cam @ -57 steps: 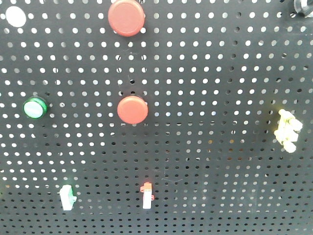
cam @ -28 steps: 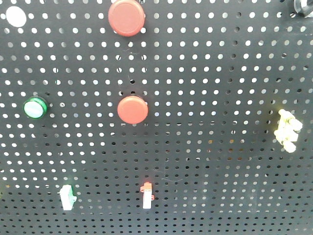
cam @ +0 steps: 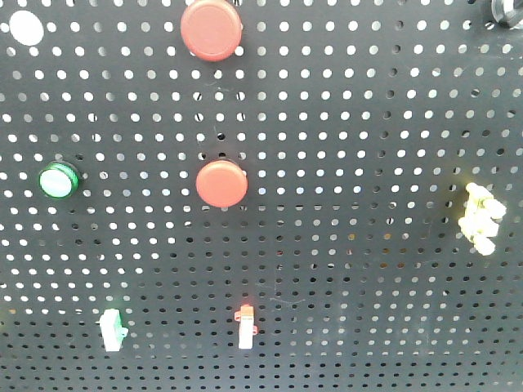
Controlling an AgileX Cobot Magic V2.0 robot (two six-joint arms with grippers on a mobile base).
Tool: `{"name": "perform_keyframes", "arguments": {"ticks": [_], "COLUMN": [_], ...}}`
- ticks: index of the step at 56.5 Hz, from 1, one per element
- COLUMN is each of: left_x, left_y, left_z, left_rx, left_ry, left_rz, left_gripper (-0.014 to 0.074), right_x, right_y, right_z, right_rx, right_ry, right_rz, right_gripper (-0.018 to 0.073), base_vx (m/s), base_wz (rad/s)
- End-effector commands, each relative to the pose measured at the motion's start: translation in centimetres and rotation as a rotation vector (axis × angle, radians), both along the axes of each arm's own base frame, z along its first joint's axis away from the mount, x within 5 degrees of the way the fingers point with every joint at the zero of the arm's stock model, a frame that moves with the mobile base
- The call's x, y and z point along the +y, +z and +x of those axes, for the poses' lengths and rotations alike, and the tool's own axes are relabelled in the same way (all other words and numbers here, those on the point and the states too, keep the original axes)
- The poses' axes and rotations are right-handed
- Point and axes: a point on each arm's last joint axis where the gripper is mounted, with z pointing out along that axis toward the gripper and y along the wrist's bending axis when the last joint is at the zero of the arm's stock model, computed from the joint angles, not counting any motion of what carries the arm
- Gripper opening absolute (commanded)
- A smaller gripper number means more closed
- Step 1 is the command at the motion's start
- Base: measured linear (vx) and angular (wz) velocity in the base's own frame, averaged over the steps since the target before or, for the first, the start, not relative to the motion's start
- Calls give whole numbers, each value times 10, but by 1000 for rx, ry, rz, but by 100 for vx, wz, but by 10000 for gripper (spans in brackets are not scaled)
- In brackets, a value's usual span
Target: Rotate knob clockwise with right arm
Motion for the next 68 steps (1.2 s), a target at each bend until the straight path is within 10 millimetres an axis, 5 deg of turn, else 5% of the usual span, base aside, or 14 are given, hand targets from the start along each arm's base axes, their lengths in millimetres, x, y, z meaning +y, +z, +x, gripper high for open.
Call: {"name": "perform_keyframes", "arguments": {"ticks": [1,21,68], "left_x": [-1,-1,-1], "left_y": [-3,-3,-3], "left_z": [-1,-1,-1], "left_rx": [-59,-59,-59], "left_ry": [-13,-13,-13], "left_rz": [-14,-14,-14], "left_gripper": [-6,-6,-6], "right_x": [-3,-7,-7], "right_y": [-13,-93,-92], "right_z": [-5,-7,-7], "right_rx": [-112,-150,-150], "right_ry": [-52,-129,-128], "right_rz": [60,80,81], "right_gripper": [-8,-8,-8], "base_vx": [0,0,0], "base_wz": [0,0,0]}}
